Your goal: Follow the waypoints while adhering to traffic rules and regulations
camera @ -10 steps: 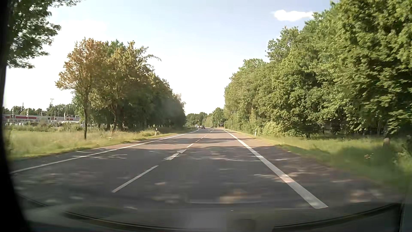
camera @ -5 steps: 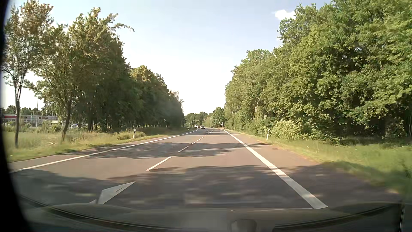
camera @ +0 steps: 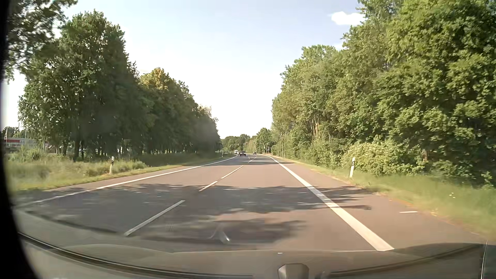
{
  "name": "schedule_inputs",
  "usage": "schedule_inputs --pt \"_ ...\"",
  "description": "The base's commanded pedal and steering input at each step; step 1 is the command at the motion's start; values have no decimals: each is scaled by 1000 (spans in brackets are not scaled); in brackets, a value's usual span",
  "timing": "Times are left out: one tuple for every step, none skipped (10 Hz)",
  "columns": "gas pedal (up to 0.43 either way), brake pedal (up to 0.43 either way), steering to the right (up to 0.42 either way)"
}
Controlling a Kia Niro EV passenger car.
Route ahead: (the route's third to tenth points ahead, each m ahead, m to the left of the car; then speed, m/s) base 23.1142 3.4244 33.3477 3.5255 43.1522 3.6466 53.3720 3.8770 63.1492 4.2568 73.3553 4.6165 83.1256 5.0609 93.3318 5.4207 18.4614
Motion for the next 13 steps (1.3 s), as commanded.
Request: schedule_inputs --pt "177 6 2" --pt "177 6 2" --pt "177 6 2" --pt "177 6 2" --pt "177 6 2" --pt "177 6 2" --pt "177 6 1" --pt "177 6 1" --pt "177 6 1" --pt "177 6 0" --pt "177 6 0" --pt "177 6 0" --pt "177 6 0"
